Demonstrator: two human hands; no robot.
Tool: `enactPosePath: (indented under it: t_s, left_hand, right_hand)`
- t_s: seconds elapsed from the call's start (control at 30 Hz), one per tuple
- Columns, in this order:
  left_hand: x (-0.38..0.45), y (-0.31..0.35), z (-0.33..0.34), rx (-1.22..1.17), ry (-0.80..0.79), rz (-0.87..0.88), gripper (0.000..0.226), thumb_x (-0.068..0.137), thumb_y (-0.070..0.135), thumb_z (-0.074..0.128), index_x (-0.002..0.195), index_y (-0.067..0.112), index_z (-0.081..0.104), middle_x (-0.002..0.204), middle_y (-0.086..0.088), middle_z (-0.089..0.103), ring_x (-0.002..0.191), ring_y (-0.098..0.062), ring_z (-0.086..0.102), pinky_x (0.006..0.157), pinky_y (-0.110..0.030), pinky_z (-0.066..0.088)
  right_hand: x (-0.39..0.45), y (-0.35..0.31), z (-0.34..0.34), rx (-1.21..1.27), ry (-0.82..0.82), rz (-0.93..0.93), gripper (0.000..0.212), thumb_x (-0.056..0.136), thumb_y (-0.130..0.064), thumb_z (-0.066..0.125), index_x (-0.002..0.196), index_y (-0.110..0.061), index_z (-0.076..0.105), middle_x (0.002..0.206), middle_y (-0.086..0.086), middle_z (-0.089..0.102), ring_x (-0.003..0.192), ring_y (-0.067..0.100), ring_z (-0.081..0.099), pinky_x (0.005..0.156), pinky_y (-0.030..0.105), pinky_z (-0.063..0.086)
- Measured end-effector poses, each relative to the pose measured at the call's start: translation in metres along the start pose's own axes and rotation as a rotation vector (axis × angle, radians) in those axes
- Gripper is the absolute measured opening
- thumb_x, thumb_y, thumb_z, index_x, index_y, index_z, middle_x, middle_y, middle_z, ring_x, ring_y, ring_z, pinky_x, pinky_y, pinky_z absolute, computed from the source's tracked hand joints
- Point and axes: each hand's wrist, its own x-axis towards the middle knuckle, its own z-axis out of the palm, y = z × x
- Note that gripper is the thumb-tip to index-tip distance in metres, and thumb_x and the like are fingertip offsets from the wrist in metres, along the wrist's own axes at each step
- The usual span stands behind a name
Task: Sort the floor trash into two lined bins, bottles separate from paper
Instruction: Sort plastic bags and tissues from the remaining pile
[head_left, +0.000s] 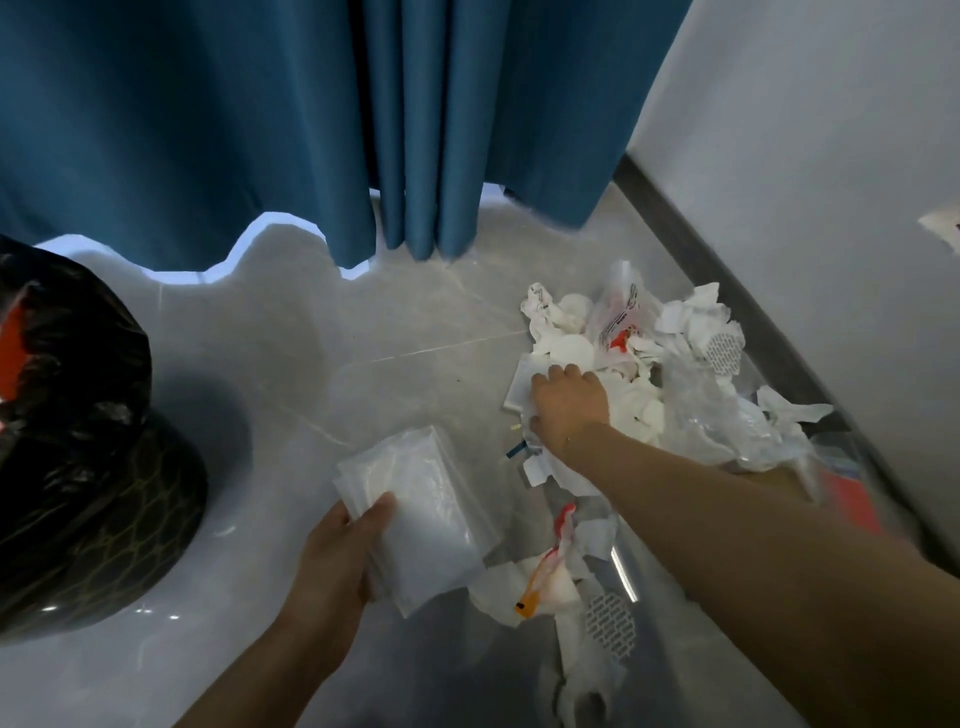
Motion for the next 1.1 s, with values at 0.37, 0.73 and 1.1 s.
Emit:
enactPosePath:
  t_s: [0.37, 0.73, 1.1]
  left_hand:
    - [-0.004, 0.009, 0.015, 0.051, 0.036, 0.165, 0.028, 0.087, 0.014, 0.061, 0.111, 0.027, 0.058, 0.105, 0.006, 0.069, 0.096, -0.015, 0.065, 0.083, -0.037, 0.051]
    - [-0.03, 0.013, 0.066, 0.298, -0.03, 0.381, 0.026, 0.083, 0.027, 0.066, 0.108, 0.029, 0.06, 0.097, 0.009, 0.07, 0.085, 0.0, 0.067, 0.066, -0.018, 0.055]
    - [-0.022, 0.0, 0.074, 0.227, -0.137, 0.251, 0.037, 0.075, 0.02, 0.076, 0.109, 0.02, 0.064, 0.102, -0.001, 0.073, 0.095, -0.021, 0.069, 0.082, -0.041, 0.056]
  right_hand:
    - [-0.046, 0.021, -0.023, 0.582, 0.541, 0.019, 0.019, 0.085, -0.027, 0.064, 0.071, -0.016, 0.067, 0.065, -0.003, 0.066, 0.07, 0.018, 0.056, 0.081, 0.029, 0.029]
    - [-0.124, -0.024, -0.025, 1.381, 0.071, 0.02, 0.031, 0.086, -0.026, 0.065, 0.061, -0.011, 0.055, 0.061, 0.008, 0.053, 0.061, 0.011, 0.049, 0.062, 0.026, 0.045]
    - [-0.131, 0.015, -0.022, 1.564, -0.011, 0.052, 0.026, 0.096, -0.024, 0.049, 0.09, -0.013, 0.072, 0.087, 0.001, 0.068, 0.079, 0.008, 0.059, 0.074, 0.023, 0.049]
